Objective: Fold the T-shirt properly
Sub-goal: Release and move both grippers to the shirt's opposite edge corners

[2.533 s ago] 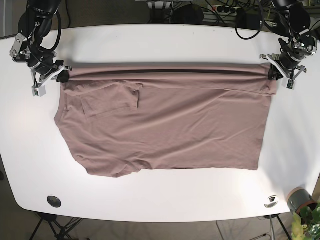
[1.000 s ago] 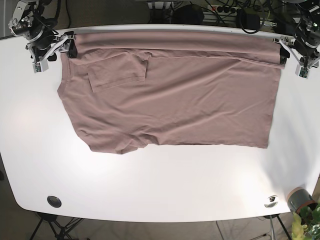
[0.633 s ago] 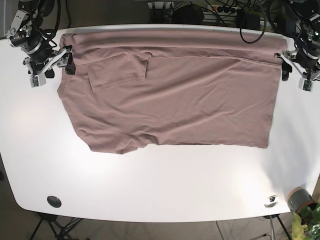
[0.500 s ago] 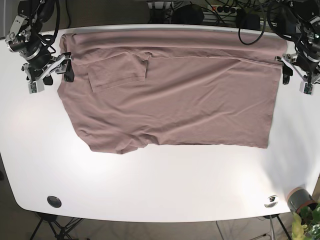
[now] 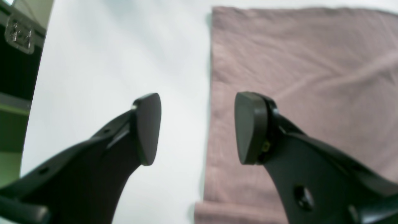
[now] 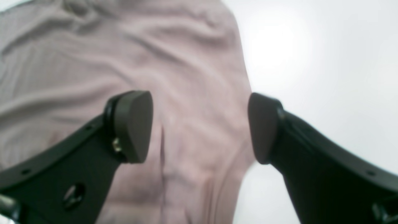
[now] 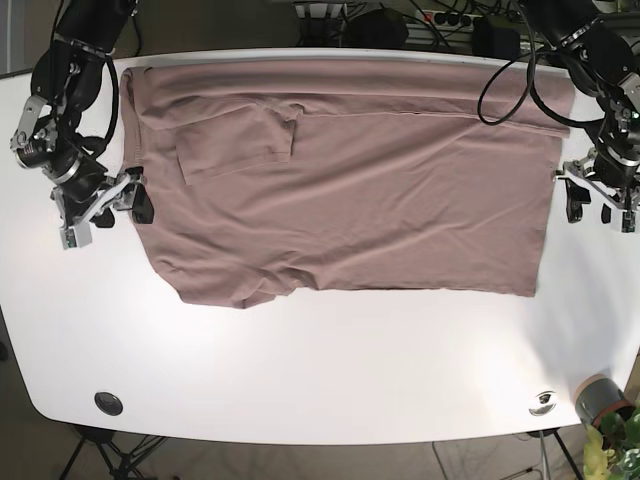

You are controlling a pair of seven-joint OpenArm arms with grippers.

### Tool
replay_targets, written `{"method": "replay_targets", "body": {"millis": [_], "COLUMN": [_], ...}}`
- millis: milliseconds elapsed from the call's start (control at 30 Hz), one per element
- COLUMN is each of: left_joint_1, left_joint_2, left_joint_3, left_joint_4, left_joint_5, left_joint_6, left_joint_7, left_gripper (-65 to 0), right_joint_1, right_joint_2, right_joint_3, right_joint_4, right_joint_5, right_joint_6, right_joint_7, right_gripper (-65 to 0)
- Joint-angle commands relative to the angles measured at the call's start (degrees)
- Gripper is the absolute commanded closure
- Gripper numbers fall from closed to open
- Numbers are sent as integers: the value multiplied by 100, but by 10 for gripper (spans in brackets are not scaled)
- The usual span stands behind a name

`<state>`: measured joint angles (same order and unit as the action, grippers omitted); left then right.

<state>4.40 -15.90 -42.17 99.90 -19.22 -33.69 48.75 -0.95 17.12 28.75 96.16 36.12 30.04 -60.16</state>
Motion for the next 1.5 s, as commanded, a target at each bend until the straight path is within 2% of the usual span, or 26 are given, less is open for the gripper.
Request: {"method": "replay_targets", "body": {"millis": [0, 133, 267, 400, 667, 867, 1067, 1467], "left_joint_1": [-172, -199, -401, -577, -612, -568, -559, -577], "left_joint_2": [-102, -102, -129, -137, -93, -129, -181, -208], "left_joint_3": [248, 565, 1022, 1145, 1171, 1145, 1118, 1127], "left_joint_4": [-148, -412, -658, -755, -737, -755, -790, -790], "left_joint_5": [-86, -86, -78, -78, -78, -78, -78, -78], "left_joint_6": [138, 490, 921, 1149, 1158, 1158, 1149, 1149], "left_joint_7": [-484, -994, -1442, -1451, -1451, -1451, -1451, -1451], "left_gripper": [-350, -350, -350, -350, -350, -350, -350, -350], "right_joint_1": [363, 899, 1559, 2113, 3071, 3423, 3423, 3124], "right_joint_2": [147, 235, 226, 156, 147, 156, 112, -99], "right_joint_3": [-102, -330, -594, -875, -1376, -1623, -2018, -2203], "right_joint_4": [-293, -794, -1339, -1990, -3704, -4785, -5357, -5445], "right_joint_5": [85, -249, -882, -1260, -1840, -2104, -2157, -2104], "right_joint_6": [33, 33, 103, 103, 112, 112, 112, 112], "right_joint_7": [139, 157, 192, 517, 1572, 2460, 3058, 3190], "right_gripper": [-458, -458, -458, -458, -458, -458, -458, -458]}}
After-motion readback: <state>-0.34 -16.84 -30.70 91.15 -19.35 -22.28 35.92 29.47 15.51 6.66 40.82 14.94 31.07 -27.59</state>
